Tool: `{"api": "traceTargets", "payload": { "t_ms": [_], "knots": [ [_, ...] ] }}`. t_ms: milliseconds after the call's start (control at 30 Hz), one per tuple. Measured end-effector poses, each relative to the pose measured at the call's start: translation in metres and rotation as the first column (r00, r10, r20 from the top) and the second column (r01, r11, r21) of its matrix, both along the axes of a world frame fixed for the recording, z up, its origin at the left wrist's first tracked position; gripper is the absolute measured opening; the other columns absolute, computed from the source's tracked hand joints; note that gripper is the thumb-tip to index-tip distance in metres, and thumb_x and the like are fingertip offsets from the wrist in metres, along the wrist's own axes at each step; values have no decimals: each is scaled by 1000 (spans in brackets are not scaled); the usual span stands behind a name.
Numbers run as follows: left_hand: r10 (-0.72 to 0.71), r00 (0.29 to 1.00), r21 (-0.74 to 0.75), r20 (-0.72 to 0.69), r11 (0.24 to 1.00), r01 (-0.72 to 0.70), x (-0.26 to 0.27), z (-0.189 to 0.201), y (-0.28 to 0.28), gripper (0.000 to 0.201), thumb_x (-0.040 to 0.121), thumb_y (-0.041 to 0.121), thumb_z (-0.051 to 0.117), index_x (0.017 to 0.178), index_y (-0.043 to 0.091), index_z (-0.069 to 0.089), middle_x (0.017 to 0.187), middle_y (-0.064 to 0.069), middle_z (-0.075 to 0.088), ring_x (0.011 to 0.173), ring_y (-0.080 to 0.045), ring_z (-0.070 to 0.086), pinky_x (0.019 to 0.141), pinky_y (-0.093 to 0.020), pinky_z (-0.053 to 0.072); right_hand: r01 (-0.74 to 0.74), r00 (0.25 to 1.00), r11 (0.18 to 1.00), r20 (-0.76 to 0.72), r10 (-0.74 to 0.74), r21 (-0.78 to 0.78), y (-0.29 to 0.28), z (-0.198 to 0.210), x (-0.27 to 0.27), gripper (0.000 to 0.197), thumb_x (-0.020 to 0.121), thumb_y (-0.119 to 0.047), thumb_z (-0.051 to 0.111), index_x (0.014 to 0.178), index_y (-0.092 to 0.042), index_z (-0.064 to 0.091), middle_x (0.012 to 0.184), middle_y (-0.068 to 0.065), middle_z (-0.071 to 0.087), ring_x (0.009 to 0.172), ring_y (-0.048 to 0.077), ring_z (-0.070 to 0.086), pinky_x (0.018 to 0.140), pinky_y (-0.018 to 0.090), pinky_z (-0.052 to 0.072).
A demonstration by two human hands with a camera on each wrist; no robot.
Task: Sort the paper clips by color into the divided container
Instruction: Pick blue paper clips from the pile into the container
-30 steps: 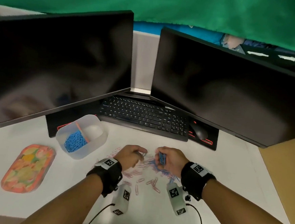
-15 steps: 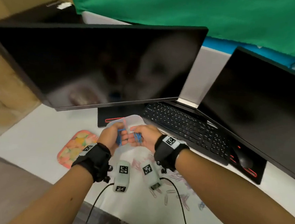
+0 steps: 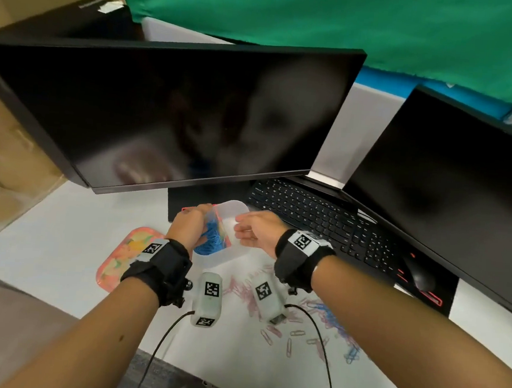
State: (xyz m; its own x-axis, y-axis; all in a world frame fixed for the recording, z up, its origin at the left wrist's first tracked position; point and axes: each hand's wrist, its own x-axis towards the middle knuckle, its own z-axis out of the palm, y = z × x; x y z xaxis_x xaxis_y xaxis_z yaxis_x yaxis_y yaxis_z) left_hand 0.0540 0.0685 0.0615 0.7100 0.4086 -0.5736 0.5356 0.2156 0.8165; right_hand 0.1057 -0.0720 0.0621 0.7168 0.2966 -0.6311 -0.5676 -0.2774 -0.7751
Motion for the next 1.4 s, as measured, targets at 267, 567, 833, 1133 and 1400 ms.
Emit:
{"api": "traceTargets", "payload": {
  "t_ms": [267,567,833,1133,1400],
  "knots": [
    [-559,823,378,102,787,488,2,-13,-82,28,87,3,51,74,24,64,78,2,67,68,-12,59,62,-20,46,62,997,979,60,-52,-195,-147,-13,-26,20,96,-10,51,110,-5,64,99,11,66,80,18,62,69,25,52],
    [-937,286,643,-202,93,760,-11,-52,-177,19,80,12,55,81,26,67,80,12,66,72,-10,60,69,-24,53,207,974,751,205,-97,-626,-261,-47,-94,21,82,-8,53,75,-22,67,82,-4,66,78,18,61,68,22,45],
    [-896,175,680,-408,-170,714,-13,-85,-211,20,87,18,54,103,21,66,106,1,62,93,-21,62,80,-31,53,192,976,677,208,-58,-710,-280,-77,-128,13,83,-15,56,91,-24,60,94,3,65,77,19,58,66,21,45],
    [-857,180,685,-484,-242,687,-14,-88,-208,18,90,18,49,103,18,61,109,-2,59,96,-23,60,82,-33,52,183,957,695,287,35,-695,-273,-93,-126,4,85,-16,59,84,-19,58,86,1,59,78,20,55,69,23,43],
    [-844,274,633,-460,-95,769,-3,-82,-197,12,86,16,53,89,13,65,98,-2,67,91,-19,62,80,-30,54,183,955,789,296,-1,-587,-294,-90,-119,18,85,-13,60,77,-18,75,72,-7,66,68,10,58,64,15,42]
  ]
}}
